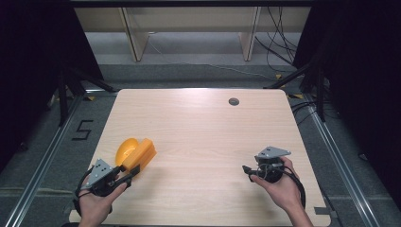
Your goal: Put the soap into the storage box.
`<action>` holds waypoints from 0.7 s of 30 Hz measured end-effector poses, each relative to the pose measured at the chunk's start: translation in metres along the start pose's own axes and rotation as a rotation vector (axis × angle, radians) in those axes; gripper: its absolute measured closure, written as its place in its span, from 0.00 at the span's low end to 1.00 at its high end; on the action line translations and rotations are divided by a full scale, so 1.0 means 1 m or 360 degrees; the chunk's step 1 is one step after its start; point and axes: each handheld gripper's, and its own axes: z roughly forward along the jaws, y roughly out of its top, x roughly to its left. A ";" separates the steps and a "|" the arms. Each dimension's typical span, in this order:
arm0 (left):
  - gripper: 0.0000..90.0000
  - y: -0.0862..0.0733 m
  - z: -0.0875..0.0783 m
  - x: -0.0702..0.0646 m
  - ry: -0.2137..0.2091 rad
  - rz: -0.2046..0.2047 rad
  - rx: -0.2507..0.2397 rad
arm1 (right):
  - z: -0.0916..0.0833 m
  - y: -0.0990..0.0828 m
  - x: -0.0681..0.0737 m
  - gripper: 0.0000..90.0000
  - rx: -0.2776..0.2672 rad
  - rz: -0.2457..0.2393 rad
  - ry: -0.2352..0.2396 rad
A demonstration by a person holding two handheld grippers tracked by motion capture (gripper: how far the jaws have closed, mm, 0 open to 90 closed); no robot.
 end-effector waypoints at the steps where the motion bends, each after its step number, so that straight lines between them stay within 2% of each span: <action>1: 0.67 0.000 0.000 0.000 0.0014 -0.0007 -0.0004 | 0.000 0.000 0.000 0.43 -0.0015 -0.0003 -0.0004; 4: 0.67 0.002 -0.002 0.001 0.0069 -0.0006 -0.0025 | 0.000 0.000 -0.002 0.43 -0.0048 -0.0031 -0.0008; 9: 0.67 0.002 -0.004 0.004 0.0154 -0.0081 -0.0055 | 0.001 0.000 -0.002 0.43 -0.0024 -0.0032 -0.0004; 10: 0.67 0.001 -0.005 0.005 0.0178 -0.0099 -0.0064 | 0.000 0.001 -0.001 0.43 -0.0008 -0.0012 0.0007; 11: 0.67 0.001 -0.005 0.005 0.0194 -0.0106 -0.0070 | 0.001 0.001 -0.001 0.43 -0.0028 -0.0016 0.0007; 12: 0.67 0.001 -0.007 0.005 0.0218 -0.0105 -0.0066 | 0.001 0.001 -0.001 0.43 -0.0028 -0.0027 0.0008; 15: 0.67 0.003 -0.008 0.008 0.0268 -0.0095 -0.0091 | 0.000 0.001 0.001 0.43 -0.0014 0.0005 0.0003; 18: 0.67 0.004 -0.007 0.013 0.0297 -0.0070 -0.0099 | -0.001 0.001 0.000 0.43 -0.0019 -0.0009 0.0009; 19: 0.67 0.004 -0.006 0.015 0.0305 -0.0070 -0.0090 | 0.001 0.001 -0.001 0.43 -0.0031 -0.0049 0.0018; 21: 0.67 0.003 -0.006 0.018 0.0324 -0.0081 -0.0090 | 0.001 0.001 -0.001 0.43 -0.0029 -0.0052 0.0011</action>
